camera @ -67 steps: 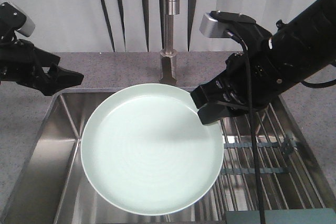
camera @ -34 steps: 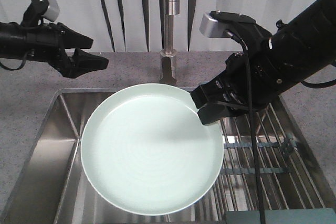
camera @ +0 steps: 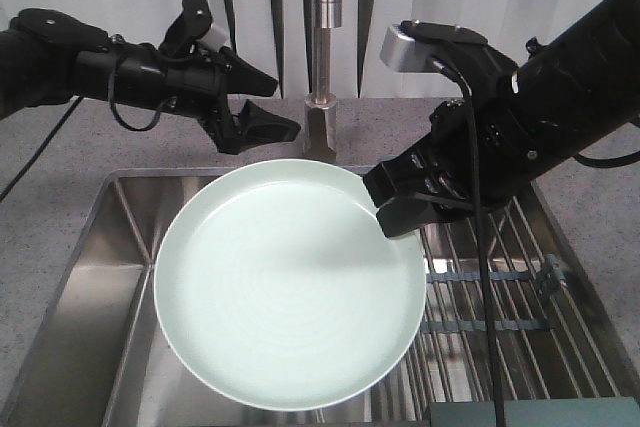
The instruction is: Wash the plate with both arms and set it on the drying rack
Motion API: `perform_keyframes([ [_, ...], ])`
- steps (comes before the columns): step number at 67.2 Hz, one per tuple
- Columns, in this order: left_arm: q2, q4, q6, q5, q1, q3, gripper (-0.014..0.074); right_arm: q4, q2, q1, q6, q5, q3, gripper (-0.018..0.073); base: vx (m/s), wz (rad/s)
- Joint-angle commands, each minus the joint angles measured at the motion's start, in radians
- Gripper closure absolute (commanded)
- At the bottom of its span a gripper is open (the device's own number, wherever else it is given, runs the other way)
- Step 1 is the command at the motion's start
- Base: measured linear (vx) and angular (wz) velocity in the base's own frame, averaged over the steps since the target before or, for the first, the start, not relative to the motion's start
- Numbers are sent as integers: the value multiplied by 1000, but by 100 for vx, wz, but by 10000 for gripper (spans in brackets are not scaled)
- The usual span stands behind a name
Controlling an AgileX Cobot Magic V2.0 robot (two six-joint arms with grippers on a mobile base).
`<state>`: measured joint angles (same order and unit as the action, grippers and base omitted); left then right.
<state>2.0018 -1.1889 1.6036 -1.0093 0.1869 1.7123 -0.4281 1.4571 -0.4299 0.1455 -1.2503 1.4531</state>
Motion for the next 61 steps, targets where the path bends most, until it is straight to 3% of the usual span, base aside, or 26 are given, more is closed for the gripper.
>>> perform_keyframes([
  [1,-22,-68,2,21,30,62,6,-28,-39,1,8,-24,26,564,0,0],
  [30,81,-46,4,106,101,134,6,-28,-39,1,8,-25,26,564,0,0],
  [61,85,42,2,-103,109,134,6,-28,-39,1,8,-26,26,564,0,0],
])
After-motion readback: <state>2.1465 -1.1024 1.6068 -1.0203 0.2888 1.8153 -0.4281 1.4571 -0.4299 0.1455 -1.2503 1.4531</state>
